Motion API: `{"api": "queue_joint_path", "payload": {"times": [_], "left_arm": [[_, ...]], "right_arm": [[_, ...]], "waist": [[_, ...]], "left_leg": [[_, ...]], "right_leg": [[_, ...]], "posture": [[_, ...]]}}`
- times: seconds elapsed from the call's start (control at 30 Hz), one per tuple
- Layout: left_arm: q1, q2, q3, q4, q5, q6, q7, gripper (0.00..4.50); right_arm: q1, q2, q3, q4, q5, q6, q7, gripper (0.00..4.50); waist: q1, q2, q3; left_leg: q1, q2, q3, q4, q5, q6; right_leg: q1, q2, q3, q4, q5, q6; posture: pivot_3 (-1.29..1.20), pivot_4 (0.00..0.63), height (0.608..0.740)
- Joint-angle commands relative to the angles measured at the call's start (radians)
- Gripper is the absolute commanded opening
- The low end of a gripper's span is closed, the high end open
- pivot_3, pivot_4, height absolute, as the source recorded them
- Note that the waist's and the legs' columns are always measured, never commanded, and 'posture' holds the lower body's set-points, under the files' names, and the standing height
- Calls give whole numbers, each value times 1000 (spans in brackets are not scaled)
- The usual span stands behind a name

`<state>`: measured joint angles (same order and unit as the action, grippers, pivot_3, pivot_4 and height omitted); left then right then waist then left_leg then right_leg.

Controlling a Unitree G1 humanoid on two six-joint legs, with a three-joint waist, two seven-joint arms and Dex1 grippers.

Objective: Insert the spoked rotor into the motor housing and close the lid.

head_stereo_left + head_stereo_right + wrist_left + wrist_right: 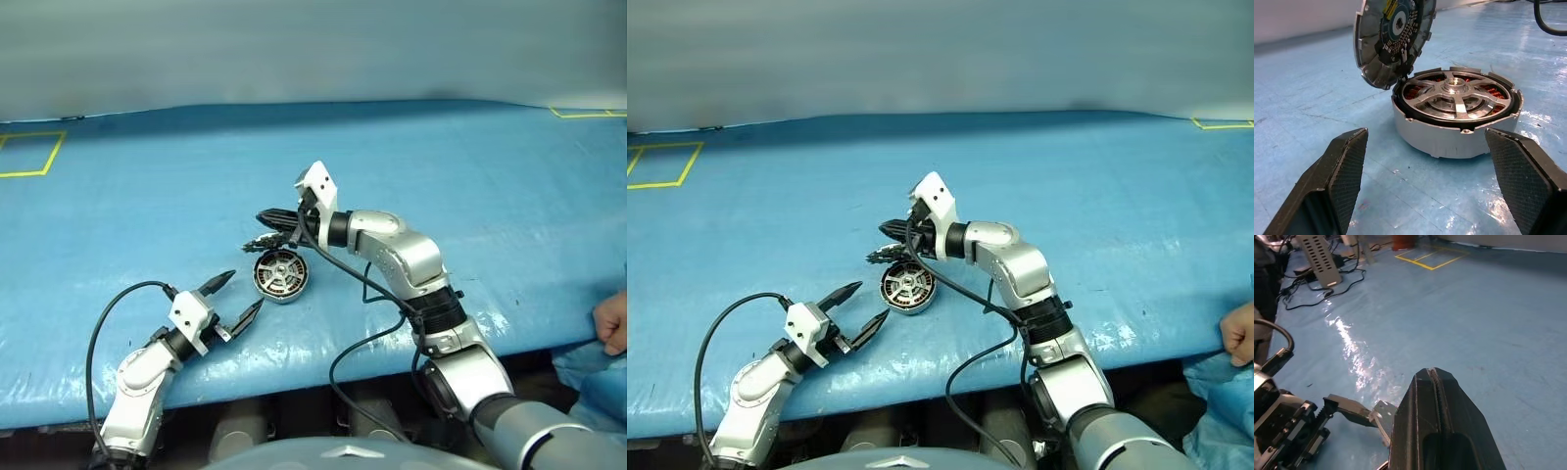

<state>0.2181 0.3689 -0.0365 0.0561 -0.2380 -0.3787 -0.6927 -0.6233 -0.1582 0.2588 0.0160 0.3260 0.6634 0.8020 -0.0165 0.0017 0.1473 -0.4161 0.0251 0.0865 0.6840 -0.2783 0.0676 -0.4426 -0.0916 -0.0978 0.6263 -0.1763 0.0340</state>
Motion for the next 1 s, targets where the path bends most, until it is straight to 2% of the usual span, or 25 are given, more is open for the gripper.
{"api": "queue_joint_path", "payload": {"times": [0.03, 0.27, 0.57, 0.83, 1.0], "left_arm": [[-1, -2, 23, -54, -10, -20, 12, 4102], [17, 4, 38, -68, -20, -8, 6, 4102], [-9, 9, 37, -64, -24, 3, -10, 4102], [-27, 13, 32, -59, -27, 14, -31, 4102], [-54, 11, 25, -50, -23, 22, -44, 4102]], "right_arm": [[35, -32, 15, -108, 25, 24, 21, 31], [169, -133, 106, -216, -36, 28, -6, 31], [304, -91, 123, -221, -51, 41, -108, 31], [366, -55, 141, -164, -75, 22, -172, 31], [390, -39, 106, -181, -69, -17, -208, 31]], "waist": [[4, 0, 0], [4, 0, 0], [4, -1, 0], [4, -2, -1], [5, -3, -2]], "left_leg": [[0, 0, 0, 0, 0, 0], [1, 0, 0, 1, 0, 0], [1, 0, 0, 1, 0, 0], [5, 1, 0, 1, 0, 0], [7, 1, 0, 2, 0, 0]], "right_leg": [[0, 0, 0, 0, 0, 0], [0, 0, 0, 0, -1, 1], [0, 0, 0, 1, -1, 2], [1, 0, 0, 1, -4, -2], [1, 0, 0, 1, -4, -3]], "posture": [[0, 150, 740], [0, 150, 740], [0, 150, 740], [0, 150, 740], [0, 150, 740]]}}
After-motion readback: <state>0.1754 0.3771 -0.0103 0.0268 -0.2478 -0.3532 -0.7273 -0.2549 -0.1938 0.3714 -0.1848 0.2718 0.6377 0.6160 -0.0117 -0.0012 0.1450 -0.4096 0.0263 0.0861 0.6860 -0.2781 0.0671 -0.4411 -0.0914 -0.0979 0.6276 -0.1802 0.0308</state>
